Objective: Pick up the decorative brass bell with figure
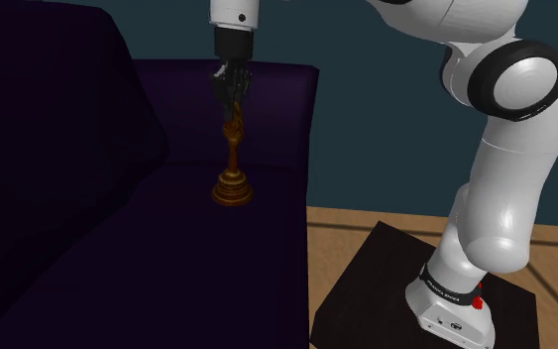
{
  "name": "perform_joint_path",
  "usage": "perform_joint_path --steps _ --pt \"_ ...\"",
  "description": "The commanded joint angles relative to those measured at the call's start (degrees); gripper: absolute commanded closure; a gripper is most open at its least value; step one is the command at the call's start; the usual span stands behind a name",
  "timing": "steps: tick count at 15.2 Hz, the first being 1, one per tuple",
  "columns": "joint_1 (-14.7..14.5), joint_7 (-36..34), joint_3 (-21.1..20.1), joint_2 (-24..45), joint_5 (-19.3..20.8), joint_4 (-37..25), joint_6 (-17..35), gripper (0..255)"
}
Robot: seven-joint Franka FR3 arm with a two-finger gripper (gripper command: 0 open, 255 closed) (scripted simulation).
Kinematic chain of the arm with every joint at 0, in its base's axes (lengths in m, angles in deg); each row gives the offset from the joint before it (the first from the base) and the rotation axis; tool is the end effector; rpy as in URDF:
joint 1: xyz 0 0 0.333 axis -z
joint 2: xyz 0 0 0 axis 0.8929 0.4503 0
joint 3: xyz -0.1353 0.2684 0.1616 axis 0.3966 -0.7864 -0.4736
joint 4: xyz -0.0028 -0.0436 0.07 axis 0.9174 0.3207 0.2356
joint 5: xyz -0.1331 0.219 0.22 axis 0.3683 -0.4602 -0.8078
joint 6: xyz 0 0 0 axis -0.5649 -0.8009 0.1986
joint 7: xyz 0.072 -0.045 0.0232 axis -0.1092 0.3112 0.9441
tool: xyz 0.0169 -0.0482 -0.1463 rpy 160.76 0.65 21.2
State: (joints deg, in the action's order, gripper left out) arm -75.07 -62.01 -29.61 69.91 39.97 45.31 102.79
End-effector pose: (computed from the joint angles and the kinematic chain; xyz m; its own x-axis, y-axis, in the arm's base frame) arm 0.4826 0.2315 0.6473 0.9445 0.3244 0.0511 0.3280 -0.9396 -0.0981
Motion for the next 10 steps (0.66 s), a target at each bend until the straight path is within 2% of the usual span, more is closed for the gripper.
perform_joint_path --steps 1,8,10 --pt "-0.1 -0.2 0.0 1.0 0.2 -3.2 -2.2 255" --pt "-1.4 -1.5 -0.4 6.4 1.7 -16.8 -10.5 255" --pt "-1.4 -1.5 -0.4 6.5 1.7 -17.1 -10.7 255"
